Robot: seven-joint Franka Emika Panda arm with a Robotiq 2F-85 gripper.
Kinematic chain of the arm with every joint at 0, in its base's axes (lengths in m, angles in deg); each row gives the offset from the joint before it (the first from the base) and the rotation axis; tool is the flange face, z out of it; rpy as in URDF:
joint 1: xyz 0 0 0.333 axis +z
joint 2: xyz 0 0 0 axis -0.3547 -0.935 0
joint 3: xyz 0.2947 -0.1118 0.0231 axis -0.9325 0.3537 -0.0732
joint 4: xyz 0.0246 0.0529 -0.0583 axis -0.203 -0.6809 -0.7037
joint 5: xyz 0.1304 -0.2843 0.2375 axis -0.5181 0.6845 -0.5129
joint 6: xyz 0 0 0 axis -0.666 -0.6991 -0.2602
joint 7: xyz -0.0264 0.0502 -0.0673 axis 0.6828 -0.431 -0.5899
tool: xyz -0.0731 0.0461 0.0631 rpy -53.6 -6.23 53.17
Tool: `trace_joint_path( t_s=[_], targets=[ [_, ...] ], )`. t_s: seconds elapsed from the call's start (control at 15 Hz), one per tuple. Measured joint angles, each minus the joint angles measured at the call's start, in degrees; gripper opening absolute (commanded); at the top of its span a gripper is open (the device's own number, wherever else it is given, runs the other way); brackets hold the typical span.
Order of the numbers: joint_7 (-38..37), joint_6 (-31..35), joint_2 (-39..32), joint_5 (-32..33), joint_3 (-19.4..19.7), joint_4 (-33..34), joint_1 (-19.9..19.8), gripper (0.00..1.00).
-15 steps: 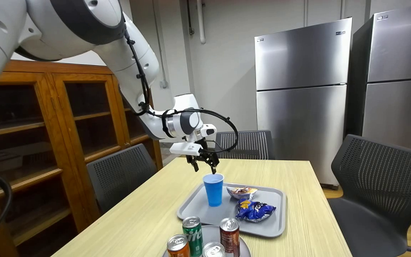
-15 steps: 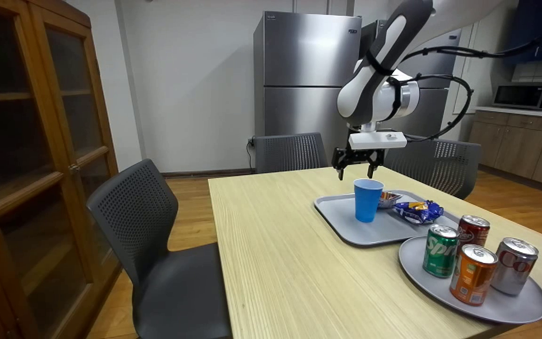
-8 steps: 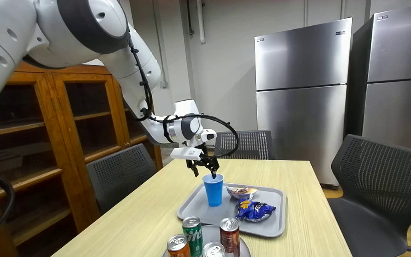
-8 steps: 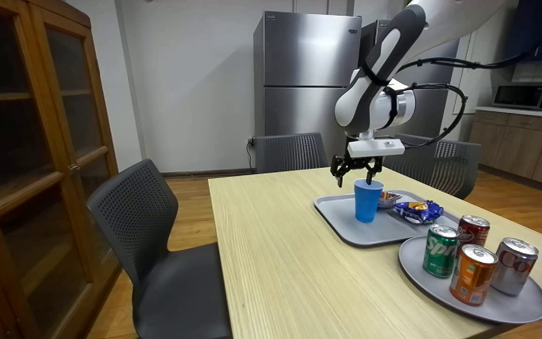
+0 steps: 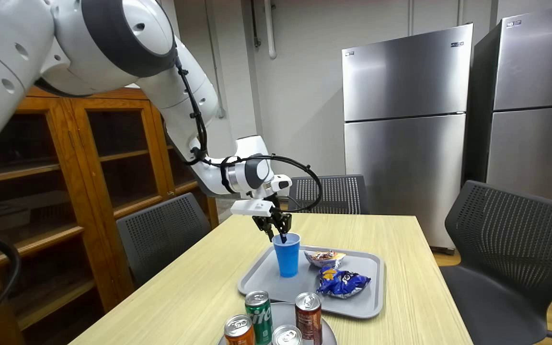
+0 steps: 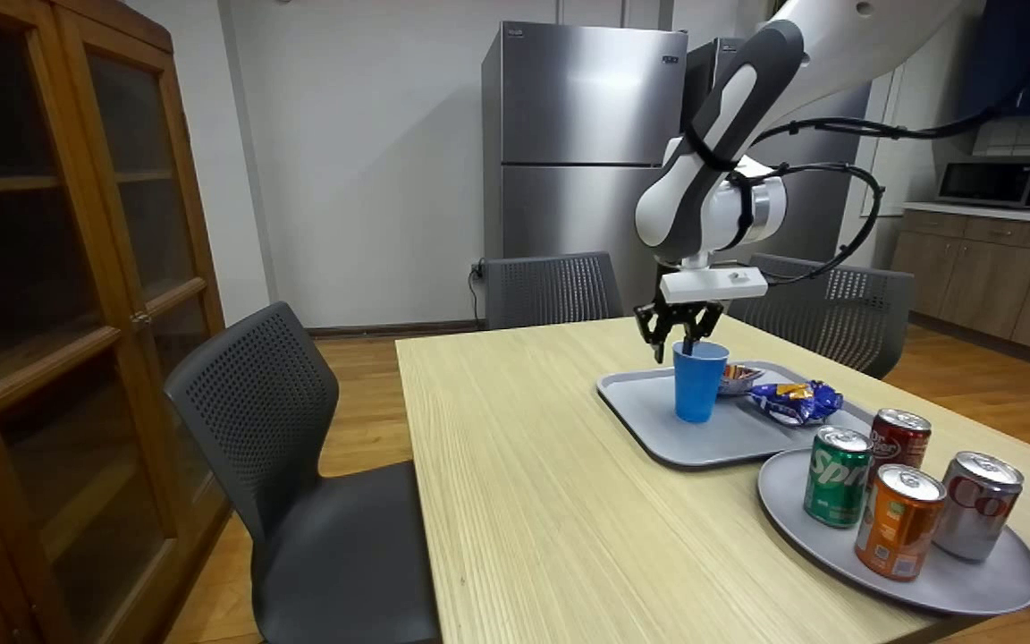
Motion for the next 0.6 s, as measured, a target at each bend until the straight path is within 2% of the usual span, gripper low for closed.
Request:
trace_joint_path(
  t_s=[0.13,0.2,0.6],
  targets=[
    [0.0,0.0,0.0,0.1,0.1,0.1,0.0,0.03],
    [0.0,0.0,0.0,0.1,0.2,0.1,0.0,0.00],
    [0.0,0.0,0.3,0.4,0.9,0.1,0.6,0.01]
  ],
)
